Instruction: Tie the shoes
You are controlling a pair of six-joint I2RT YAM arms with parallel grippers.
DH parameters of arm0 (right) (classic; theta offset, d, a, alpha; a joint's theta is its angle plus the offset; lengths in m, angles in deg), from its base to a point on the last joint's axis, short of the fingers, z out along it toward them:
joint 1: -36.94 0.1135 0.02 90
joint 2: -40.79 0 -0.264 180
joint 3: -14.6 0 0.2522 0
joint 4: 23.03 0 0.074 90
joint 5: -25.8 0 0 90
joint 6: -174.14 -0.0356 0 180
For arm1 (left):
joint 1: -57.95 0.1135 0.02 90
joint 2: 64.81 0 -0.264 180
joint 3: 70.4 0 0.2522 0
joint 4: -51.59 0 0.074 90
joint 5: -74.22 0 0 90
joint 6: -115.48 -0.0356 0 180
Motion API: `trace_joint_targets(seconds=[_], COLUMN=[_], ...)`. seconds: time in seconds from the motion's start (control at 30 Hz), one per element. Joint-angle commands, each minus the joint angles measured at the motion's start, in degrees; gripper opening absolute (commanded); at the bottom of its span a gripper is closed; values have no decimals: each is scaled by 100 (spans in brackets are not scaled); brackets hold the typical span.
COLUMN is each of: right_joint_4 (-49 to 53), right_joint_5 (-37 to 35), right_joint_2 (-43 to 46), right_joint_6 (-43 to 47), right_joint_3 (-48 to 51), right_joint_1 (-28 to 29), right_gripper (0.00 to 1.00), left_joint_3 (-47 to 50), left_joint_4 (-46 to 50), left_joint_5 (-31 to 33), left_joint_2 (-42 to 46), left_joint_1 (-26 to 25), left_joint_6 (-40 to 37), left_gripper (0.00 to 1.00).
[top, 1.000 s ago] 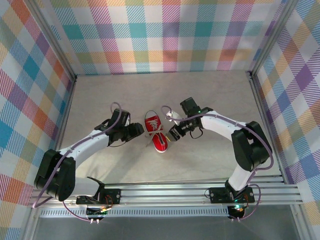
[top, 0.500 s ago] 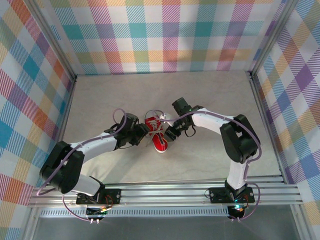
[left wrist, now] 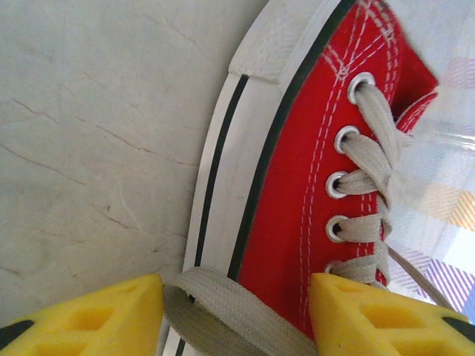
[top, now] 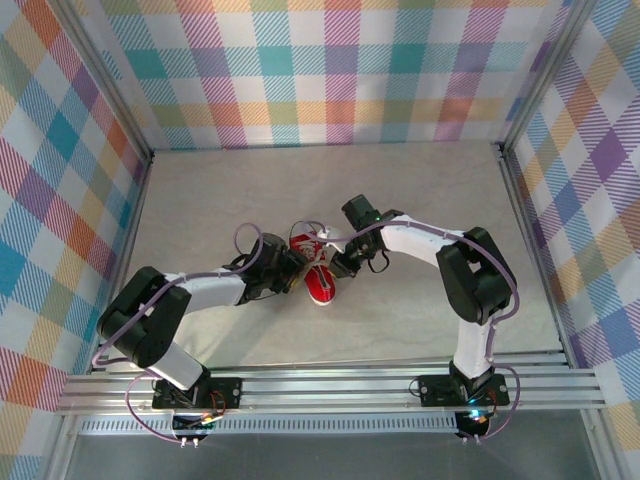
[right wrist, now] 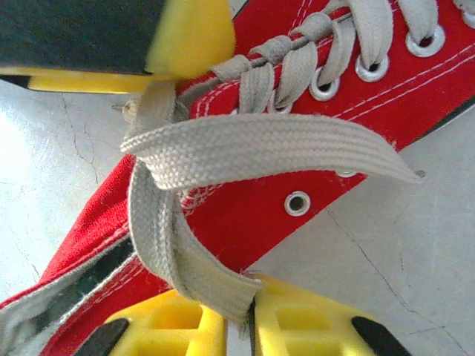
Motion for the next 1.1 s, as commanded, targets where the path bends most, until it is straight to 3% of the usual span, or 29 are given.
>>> trace_joint_targets(seconds=[0.0, 0.1, 0.3, 0.57, 1.07], right_joint_4=[147, 282, 471, 875, 1086], right_joint_5=[57, -46, -328, -660, -571], right_joint_2=[-51, -58, 3, -17, -142], right_joint_6=[-9, -87, -65, 14, 25], right_joint_3=[-98, -170, -255, -629, -783], right_joint_1=[60, 61, 62, 62, 123], right_gripper=[12, 8, 0, 0, 0], left_joint_3=[67, 76, -149, -760, -1015], left_joint_4=[-399, -356, 629, 2192, 3308], left_joint_5=[31, 88, 419, 1007, 1250], left_joint_2=[-84, 61, 630, 1173, 1360], left_joint_1=[-85, -79, 17, 69, 67], left_joint_6=[234, 149, -610, -1788, -3249], left_gripper=[53, 40, 1, 0, 0])
